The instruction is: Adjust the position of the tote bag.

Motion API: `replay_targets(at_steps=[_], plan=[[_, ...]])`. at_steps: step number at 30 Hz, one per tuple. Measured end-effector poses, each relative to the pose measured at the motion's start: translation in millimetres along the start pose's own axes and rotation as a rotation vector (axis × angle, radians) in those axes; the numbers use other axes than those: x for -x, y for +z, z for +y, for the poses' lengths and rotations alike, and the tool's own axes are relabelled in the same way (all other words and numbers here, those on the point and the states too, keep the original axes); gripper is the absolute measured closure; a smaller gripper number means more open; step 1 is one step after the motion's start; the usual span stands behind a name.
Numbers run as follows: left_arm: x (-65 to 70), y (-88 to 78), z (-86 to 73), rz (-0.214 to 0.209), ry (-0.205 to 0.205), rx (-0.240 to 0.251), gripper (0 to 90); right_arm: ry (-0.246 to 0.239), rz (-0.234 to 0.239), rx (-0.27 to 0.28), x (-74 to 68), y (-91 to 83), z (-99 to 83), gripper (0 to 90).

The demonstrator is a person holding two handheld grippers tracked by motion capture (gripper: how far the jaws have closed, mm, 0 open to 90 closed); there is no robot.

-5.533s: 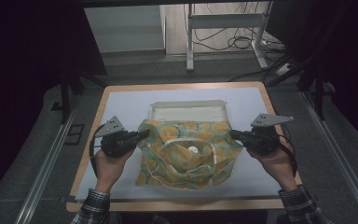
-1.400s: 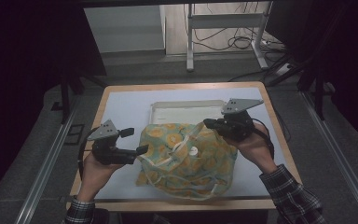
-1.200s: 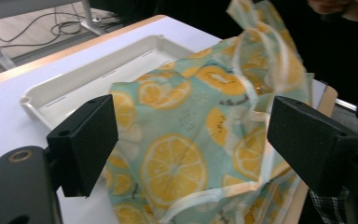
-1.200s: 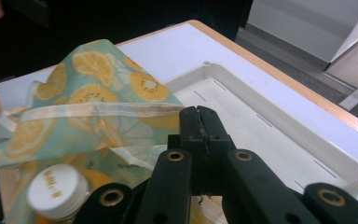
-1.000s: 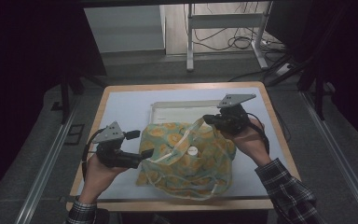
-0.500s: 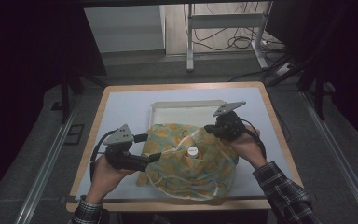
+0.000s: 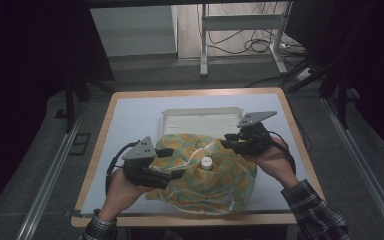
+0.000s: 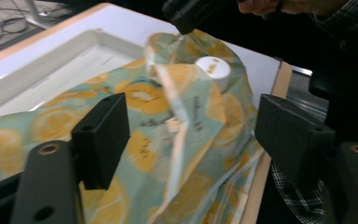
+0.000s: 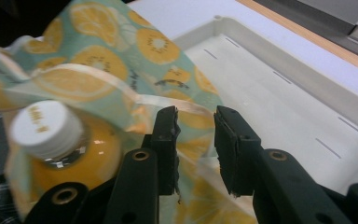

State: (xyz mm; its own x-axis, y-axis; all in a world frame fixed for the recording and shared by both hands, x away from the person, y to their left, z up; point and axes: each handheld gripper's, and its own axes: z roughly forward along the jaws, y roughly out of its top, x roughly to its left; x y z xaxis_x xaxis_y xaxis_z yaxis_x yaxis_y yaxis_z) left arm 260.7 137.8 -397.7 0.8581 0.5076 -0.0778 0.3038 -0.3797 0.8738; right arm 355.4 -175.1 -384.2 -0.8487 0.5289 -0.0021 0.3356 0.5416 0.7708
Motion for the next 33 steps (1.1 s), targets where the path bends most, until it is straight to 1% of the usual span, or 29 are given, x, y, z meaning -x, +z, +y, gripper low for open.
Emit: replay_targets(at_steps=[1, 2, 3, 4, 5, 6, 7, 8, 9, 10, 13, 14, 15, 16, 17, 18, 19, 20, 21, 25, 27, 29, 30, 33], plan=[[0.0, 0.0, 0.0, 0.0, 0.0, 0.0, 29.8, 0.0, 0.0, 0.0, 0.0, 0.0, 0.0, 69.0], [2.1, 7.1, -0.4, -0.007, 0.01, -0.021, 32.4, -0.008, 0.011, 0.005, -4.2, -2.7, -0.4, 71.1], [2.1, 7.1, -0.4, -0.007, 0.01, -0.021, 34.7, -0.008, 0.011, 0.005, -4.2, -2.7, -0.4, 71.1], [2.4, 13.9, -1.8, 0.004, 0.009, -0.043, 39.8, -0.018, 0.018, 0.004, -8.6, -4.8, -1.2, 74.0], [2.4, 13.9, -1.8, 0.004, 0.009, -0.043, 45.0, -0.018, 0.018, 0.004, -8.6, -4.8, -1.2, 74.0], [1.8, 17.1, -2.4, 0.004, 0.006, -0.056, 45.0, -0.021, 0.025, 0.006, -10.7, -5.6, -1.8, 75.3], [1.0, 19.8, -3.0, 0.012, 0.005, -0.063, 49.0, -0.026, 0.03, 0.007, -12.9, -6.2, -2.4, 76.8], [-2.4, 23.8, -3.4, 0.022, -0.004, -0.073, 61.4, -0.032, 0.04, 0.009, -16.9, -6.9, -4.2, 80.1], [-2.4, 23.8, -3.4, 0.022, -0.004, -0.073, 65.7, -0.032, 0.04, 0.009, -16.9, -6.9, -4.2, 80.1], [-4.4, 25.0, -3.5, 0.022, -0.015, -0.073, 65.7, -0.035, 0.043, 0.013, -18.8, -6.9, -5.5, 81.3], [-12.1, 26.4, -3.7, 0.036, -0.046, -0.066, 80.7, -0.04, 0.058, 0.01, -24.8, -4.3, -10.2, 84.5], [-18.4, 26.6, -3.3, 0.049, -0.067, -0.059, 84.1, -0.044, 0.062, 0.003, -26.8, -0.7, -13.4, 85.0], [-18.4, 26.6, -3.3, 0.049, -0.067, -0.059, 85.1, -0.044, 0.062, 0.003, -26.8, -0.7, -13.4, 85.0], [-25.2, 28.0, -2.3, 0.058, -0.085, -0.052, 85.9, -0.038, 0.066, -0.007, -28.1, 4.8, -17.7, 85.1], [-25.2, 28.0, -2.3, 0.058, -0.085, -0.052, 86.3, -0.038, 0.066, -0.007, -28.1, 4.8, -17.7, 85.1], [-31.0, 31.8, -0.4, 0.091, -0.091, -0.053, 86.5, -0.035, 0.066, -0.019, -28.4, 11.0, -22.1, 85.1], [-31.0, 31.8, -0.4, 0.091, -0.091, -0.053, 86.6, -0.035, 0.066, -0.019, -28.4, 11.0, -22.1, 85.1], [-38.2, 37.6, 1.0, 0.113, -0.103, -0.059, 86.6, -0.033, 0.064, -0.028, -28.0, 16.9, -26.7, 85.1], [-38.2, 37.6, 1.0, 0.113, -0.103, -0.059, 86.7, -0.033, 0.064, -0.028, -28.0, 16.9, -26.7, 85.1], [-54.3, 52.0, 0.2, 0.169, -0.118, -0.084, 87.4, -0.022, 0.052, -0.053, -26.0, 25.9, -35.6, 85.1], [-63.0, 58.7, -2.4, 0.174, -0.142, -0.092, 87.4, -0.016, 0.052, -0.061, -24.6, 28.7, -39.7, 85.1], [-71.0, 64.6, -6.0, 0.189, -0.163, -0.102, 86.7, -0.011, 0.056, -0.069, -23.6, 31.4, -44.2, 85.2], [-73.9, 66.0, -7.5, 0.187, -0.173, -0.108, 85.9, -0.008, 0.058, -0.074, -23.6, 32.6, -46.1, 85.2], [-77.6, 64.0, -9.7, 0.183, -0.183, -0.106, 78.6, -0.005, 0.063, -0.087, -24.2, 35.7, -51.1, 85.4]])
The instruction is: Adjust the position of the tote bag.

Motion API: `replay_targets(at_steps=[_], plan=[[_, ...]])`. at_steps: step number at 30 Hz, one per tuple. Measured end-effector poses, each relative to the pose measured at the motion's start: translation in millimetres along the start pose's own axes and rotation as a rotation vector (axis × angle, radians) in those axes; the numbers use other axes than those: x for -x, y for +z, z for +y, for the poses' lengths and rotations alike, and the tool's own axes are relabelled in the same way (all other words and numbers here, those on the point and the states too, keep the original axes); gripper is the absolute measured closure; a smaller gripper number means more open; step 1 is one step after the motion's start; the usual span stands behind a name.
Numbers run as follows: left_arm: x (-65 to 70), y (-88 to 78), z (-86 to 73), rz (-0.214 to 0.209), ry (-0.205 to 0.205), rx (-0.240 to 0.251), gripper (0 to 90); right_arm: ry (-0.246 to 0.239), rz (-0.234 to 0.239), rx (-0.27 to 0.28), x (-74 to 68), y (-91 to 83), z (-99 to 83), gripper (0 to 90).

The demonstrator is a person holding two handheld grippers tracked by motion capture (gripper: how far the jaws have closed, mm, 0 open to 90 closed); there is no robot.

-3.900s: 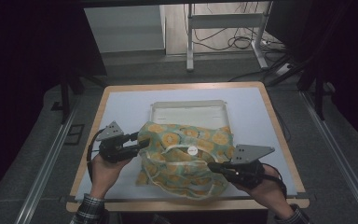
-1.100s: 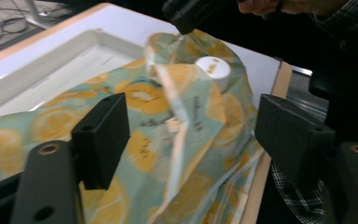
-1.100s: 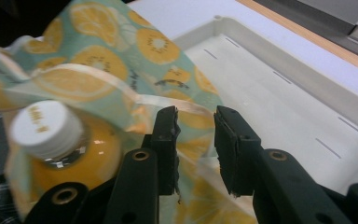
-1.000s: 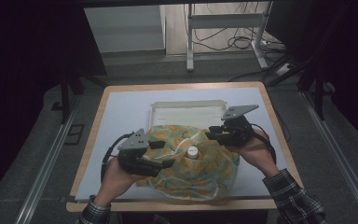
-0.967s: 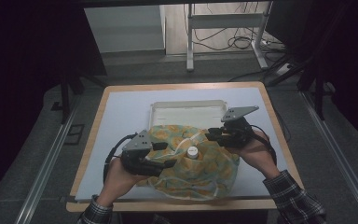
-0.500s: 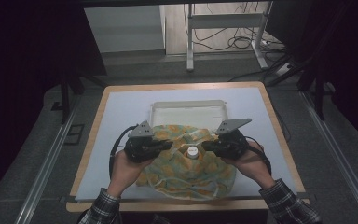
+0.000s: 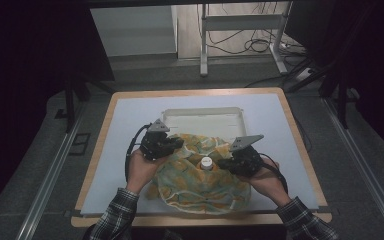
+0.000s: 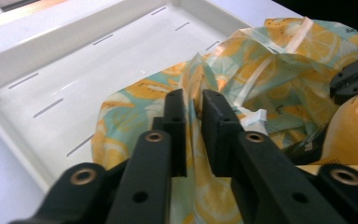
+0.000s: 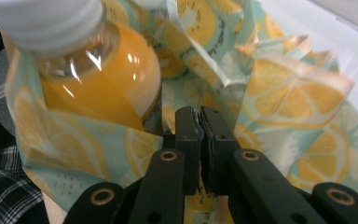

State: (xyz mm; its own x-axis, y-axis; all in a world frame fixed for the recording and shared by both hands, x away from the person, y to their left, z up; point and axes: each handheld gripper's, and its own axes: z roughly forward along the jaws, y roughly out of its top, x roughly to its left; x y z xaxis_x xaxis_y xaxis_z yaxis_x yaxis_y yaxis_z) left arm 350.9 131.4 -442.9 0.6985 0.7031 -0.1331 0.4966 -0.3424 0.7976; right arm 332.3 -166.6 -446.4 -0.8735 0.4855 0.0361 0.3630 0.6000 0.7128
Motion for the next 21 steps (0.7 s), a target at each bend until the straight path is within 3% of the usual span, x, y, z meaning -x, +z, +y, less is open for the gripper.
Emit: replay_targets(at_steps=[1, 4, 5, 8, 10, 11, 13, 17, 21], plan=[[0.2, -7.3, -0.1, -0.009, -0.004, 0.018, 71.3, 0.0, 0.005, -0.011, -1.1, 2.2, -3.4, 85.6], [1.3, -17.3, 0.3, -0.025, -0.007, 0.046, 65.4, -0.005, 0.007, -0.021, -2.7, 4.2, -7.0, 85.5], [4.7, -27.5, 0.9, -0.041, -0.001, 0.068, 63.1, -0.006, 0.008, -0.031, -4.6, 5.5, -10.8, 85.6], [10.1, -37.0, 1.3, -0.054, 0.002, 0.09, 61.6, -0.005, 0.013, -0.04, -6.9, 5.7, -14.7, 85.6], [17.3, -45.2, 1.4, -0.079, 0.011, 0.11, 62.3, -0.01, 0.02, -0.047, -12.3, 3.7, -19.3, 85.6], [26.6, -49.7, 1.1, -0.118, 0.023, 0.116, 63.0, -0.013, 0.022, -0.047, -14.0, 2.6, -20.0, 85.6], [31.8, -50.2, 0.4, -0.133, 0.032, 0.116, 66.5, -0.017, 0.028, -0.047, -17.2, 0.4, -20.6, 85.5], [47.6, -36.5, -7.3, -0.169, 0.065, 0.067, 72.1, -0.018, 0.038, -0.048, -20.1, -1.0, -21.2, 85.6], [46.9, -10.8, -22.5, -0.145, 0.066, -0.035, 77.2, -0.014, 0.052, -0.058, -22.2, 1.0, -25.2, 85.7]])
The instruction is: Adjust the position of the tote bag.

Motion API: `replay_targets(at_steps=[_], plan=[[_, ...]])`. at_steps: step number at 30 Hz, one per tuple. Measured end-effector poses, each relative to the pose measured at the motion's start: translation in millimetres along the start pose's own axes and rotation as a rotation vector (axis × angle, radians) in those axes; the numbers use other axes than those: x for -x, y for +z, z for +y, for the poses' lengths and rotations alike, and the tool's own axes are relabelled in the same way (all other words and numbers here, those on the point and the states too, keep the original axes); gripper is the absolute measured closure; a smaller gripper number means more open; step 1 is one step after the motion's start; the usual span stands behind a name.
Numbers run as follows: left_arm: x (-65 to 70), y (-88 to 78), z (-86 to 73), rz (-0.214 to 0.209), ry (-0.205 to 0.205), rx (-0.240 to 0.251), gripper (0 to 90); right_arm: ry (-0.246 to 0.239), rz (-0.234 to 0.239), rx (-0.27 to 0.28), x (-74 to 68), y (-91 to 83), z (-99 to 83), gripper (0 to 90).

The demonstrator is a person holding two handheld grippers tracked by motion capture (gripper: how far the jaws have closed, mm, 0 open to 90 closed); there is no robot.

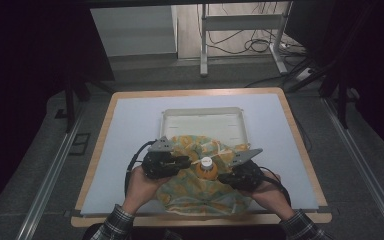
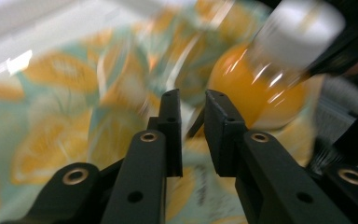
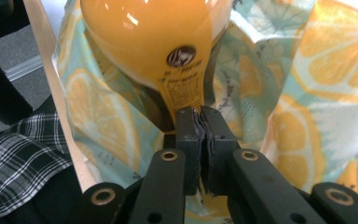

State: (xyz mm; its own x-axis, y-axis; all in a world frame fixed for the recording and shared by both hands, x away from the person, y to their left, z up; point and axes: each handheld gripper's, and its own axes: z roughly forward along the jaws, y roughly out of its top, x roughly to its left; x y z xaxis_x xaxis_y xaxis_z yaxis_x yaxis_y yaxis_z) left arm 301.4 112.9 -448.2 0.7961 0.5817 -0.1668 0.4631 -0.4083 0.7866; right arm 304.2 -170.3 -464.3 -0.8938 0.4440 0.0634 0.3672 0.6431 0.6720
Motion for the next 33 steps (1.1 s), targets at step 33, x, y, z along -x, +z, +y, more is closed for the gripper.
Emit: replay_targets(at_steps=[33], plan=[[28.4, 43.8, -43.1, -0.107, 0.032, -0.208, 77.6, -0.018, 0.073, -0.102, -20.9, 16.7, -30.8, 87.6]])
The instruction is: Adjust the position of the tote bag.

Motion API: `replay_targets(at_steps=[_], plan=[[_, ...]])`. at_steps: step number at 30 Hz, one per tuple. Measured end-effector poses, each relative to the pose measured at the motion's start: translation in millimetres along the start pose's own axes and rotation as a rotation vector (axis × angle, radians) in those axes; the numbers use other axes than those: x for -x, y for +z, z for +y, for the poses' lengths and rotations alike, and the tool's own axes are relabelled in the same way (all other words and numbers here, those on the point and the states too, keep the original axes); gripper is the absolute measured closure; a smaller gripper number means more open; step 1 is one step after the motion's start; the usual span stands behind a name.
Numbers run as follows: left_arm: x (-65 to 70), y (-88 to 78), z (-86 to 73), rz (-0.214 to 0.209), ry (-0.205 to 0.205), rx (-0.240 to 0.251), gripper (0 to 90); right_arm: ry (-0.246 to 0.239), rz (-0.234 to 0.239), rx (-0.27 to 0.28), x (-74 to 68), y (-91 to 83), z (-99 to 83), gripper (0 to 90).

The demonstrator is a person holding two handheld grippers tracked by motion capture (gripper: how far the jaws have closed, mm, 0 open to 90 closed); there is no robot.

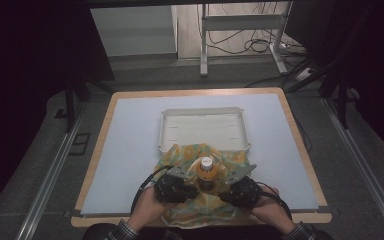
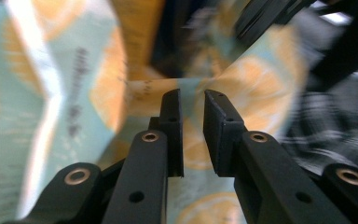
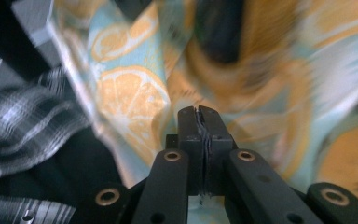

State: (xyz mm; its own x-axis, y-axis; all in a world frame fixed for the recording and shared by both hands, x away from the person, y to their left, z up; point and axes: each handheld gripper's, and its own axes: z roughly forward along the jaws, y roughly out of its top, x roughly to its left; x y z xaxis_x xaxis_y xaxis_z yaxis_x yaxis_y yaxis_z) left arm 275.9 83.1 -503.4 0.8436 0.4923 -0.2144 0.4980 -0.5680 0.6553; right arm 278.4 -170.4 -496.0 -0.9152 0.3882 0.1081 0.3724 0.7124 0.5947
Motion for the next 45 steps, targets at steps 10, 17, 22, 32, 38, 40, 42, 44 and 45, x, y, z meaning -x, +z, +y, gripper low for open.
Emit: replay_targets(at_steps=[10, 17, 22, 32, 38, 40, 42, 44, 45], plan=[[-32.0, 6.6, 7.4, 0.177, -0.076, -0.023, 82.3, 0.065, -0.147, 0.034, 43.5, 1.3, 18.7, 87.9], [-60.1, 6.3, 16.6, 0.306, -0.088, -0.027, 85.9, 0.089, -0.215, 0.009, 66.9, 14.4, 23.1, 88.8], [-64.5, 6.9, 15.8, 0.358, -0.084, -0.047, 87.2, 0.104, -0.241, -0.001, 75.9, 15.5, 20.1, 89.0], [-36.0, -2.0, 31.7, 0.19, -0.023, 0.072, 80.6, 0.09, -0.193, 0.037, 64.3, 11.3, 25.3, 87.9], [-36.1, 21.0, 17.9, 0.122, -0.049, -0.07, 82.0, 0.067, -0.116, 0.009, 46.2, 16.9, 18.3, 87.8], [-34.2, 20.4, 11.5, 0.106, -0.048, -0.105, 82.1, 0.059, -0.098, -0.006, 41.6, 15.4, 13.3, 87.8], [-31.6, 18.3, 6.4, 0.083, -0.05, -0.112, 82.3, 0.053, -0.079, -0.023, 37.1, 14.9, 6.8, 87.9], [-28.9, 16.0, 2.7, 0.066, -0.042, -0.125, 82.3, 0.049, -0.069, -0.034, 33.4, 14.8, 1.1, 88.1], [-26.9, 15.0, 0.1, 0.054, -0.041, -0.128, 82.3, 0.049, -0.066, -0.035, 32.2, 14.4, -0.7, 88.2]])
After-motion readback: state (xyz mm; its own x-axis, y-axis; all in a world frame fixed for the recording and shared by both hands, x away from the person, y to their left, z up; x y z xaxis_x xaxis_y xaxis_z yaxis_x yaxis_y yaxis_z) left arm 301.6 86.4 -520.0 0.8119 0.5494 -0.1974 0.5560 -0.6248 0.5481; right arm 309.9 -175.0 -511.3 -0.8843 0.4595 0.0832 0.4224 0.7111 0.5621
